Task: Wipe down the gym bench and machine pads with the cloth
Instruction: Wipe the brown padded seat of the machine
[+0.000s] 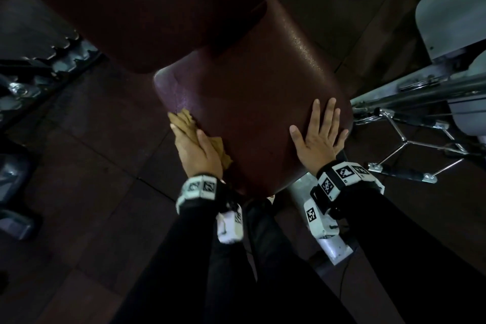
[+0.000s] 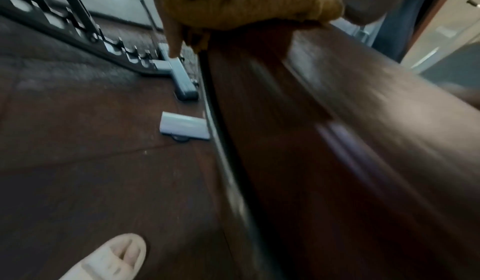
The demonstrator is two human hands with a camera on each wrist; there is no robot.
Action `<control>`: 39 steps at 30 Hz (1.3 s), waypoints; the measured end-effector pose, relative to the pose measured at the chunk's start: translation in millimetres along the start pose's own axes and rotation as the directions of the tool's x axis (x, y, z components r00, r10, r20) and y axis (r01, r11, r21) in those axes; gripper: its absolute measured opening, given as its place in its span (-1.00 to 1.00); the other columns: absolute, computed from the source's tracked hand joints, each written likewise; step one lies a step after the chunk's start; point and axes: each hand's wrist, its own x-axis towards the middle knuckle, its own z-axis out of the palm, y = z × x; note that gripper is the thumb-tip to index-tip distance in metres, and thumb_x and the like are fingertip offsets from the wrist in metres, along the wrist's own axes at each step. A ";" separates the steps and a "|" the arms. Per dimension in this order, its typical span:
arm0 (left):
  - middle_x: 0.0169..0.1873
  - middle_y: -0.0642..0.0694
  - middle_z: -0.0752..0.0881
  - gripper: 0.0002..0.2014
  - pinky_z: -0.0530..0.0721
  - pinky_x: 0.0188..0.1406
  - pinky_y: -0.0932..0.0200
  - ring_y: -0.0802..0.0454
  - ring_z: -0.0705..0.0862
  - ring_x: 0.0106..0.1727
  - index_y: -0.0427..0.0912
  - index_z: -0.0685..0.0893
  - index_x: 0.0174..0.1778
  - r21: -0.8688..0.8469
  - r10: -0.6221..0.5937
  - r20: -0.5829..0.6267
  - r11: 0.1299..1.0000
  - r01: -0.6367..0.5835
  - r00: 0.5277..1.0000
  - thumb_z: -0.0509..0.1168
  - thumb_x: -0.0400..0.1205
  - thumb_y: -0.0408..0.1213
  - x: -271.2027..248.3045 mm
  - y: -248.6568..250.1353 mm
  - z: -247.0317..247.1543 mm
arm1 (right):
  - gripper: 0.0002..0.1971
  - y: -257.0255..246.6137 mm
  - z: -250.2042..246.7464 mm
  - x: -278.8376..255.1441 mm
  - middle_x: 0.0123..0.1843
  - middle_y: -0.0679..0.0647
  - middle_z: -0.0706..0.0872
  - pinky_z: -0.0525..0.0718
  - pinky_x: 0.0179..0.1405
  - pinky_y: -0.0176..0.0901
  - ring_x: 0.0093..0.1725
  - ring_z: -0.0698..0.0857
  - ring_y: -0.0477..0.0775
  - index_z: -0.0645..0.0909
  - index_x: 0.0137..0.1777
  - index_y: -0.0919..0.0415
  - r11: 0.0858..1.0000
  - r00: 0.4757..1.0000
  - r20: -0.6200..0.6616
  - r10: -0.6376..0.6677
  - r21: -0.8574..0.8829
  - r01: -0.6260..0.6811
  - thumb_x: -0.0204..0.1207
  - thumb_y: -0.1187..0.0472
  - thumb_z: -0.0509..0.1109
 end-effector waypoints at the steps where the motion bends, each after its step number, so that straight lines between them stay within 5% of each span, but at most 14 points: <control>1: 0.52 -0.38 0.36 -0.37 0.28 0.42 0.10 -0.27 0.38 0.51 -0.37 0.08 0.64 0.018 -0.016 -0.011 1.000 0.016 1.000 0.06 0.72 -0.10 21.3 1.2 -1.0 | -0.23 0.3 0.4 0.0 0.63 -0.07 -0.48 -0.45 0.45 0.21 0.60 -0.42 -0.07 -0.38 0.61 -0.15 1.000 1.000 -0.002 -0.002 0.002 0.002 0.56 -0.31 -0.04; 5: 0.54 -0.26 0.36 -0.37 0.27 0.31 0.25 -0.15 0.38 0.52 -0.26 0.05 0.66 0.047 -0.085 0.018 0.995 0.084 0.996 0.07 0.72 -0.06 64.6 3.7 -1.8 | -0.24 0.8 0.8 0.1 0.62 -0.10 -0.49 -0.42 0.46 0.25 0.60 -0.42 -0.06 -0.39 0.60 -0.18 1.000 1.000 -0.005 0.008 -0.002 -0.008 0.53 -0.35 -0.08; 12: 0.64 -0.24 0.14 -0.36 0.17 0.56 0.11 -0.11 0.18 0.62 -0.15 -0.02 0.68 -0.008 0.022 0.063 1.000 -0.021 0.998 0.06 0.73 -0.06 -8.5 -2.5 -1.9 | -0.22 -0.6 0.4 -0.6 0.61 -0.11 -0.52 -0.44 0.46 0.23 0.58 -0.46 -0.08 -0.43 0.58 -0.19 0.999 0.999 0.015 0.033 -0.021 -0.033 0.48 -0.41 -0.16; 16: 0.68 -0.19 -0.05 -0.39 0.11 0.48 0.04 -0.27 0.15 0.60 0.02 -0.01 0.68 0.115 0.067 0.133 0.990 -0.083 0.989 0.02 0.72 -0.01 -1.8 -0.7 -3.4 | -0.20 -1.8 0.2 -0.9 0.61 -0.11 -0.51 -0.45 0.45 0.20 0.58 -0.46 -0.10 -0.42 0.59 -0.18 0.999 0.999 0.012 0.043 -0.024 -0.043 0.45 -0.45 -0.19; 21: 0.66 -0.26 0.05 -0.44 0.21 0.50 -0.14 -0.33 0.27 0.54 0.00 0.13 0.66 0.209 0.144 0.087 0.965 -0.160 0.986 0.03 0.72 -0.01 66.6 14.6 -8.0 | -0.21 -3.5 0.5 -2.0 0.63 -0.09 -0.46 -0.45 0.44 0.19 0.60 -0.42 -0.09 -0.37 0.61 -0.16 0.999 0.999 -0.013 0.048 -0.024 -0.048 0.48 -0.45 -0.17; 26: 0.60 -0.24 0.24 -0.47 0.39 0.36 -0.16 -0.36 0.39 0.45 -0.11 0.26 0.62 0.234 0.089 0.082 0.966 -0.107 0.993 0.07 0.73 -0.03 108.6 21.6 -9.8 | -0.25 -3.1 1.4 -1.8 0.63 -0.09 -0.48 -0.43 0.46 0.22 0.60 -0.43 -0.07 -0.37 0.61 -0.17 0.998 0.998 -0.014 0.058 -0.028 -0.058 0.55 -0.33 -0.08; 35: 0.61 -0.27 0.15 -0.37 0.38 0.44 -0.21 -0.32 0.33 0.51 0.16 -0.05 0.67 0.088 -0.033 0.155 0.996 0.019 0.987 0.09 0.72 0.03 27.5 11.8 -10.9 | -0.24 -1.1 -0.7 1.2 0.61 -0.13 -0.52 -0.49 0.43 0.15 0.58 -0.45 -0.09 -0.39 0.60 -0.20 0.998 0.998 0.007 0.062 -0.013 -0.062 0.55 -0.32 -0.04; 39: 0.63 -0.21 0.10 -0.38 0.38 0.30 0.08 -0.20 0.33 0.53 0.25 -0.12 0.65 0.095 -0.083 0.263 0.994 0.060 0.961 0.06 0.73 0.03 -4.1 6.4 -20.3 | -0.24 -7.0 -7.7 -0.9 0.62 -0.11 -0.50 -0.43 0.50 0.20 0.60 -0.43 -0.05 -0.36 0.61 -0.17 0.995 0.995 0.041 0.093 -0.024 -0.092 0.58 -0.28 0.00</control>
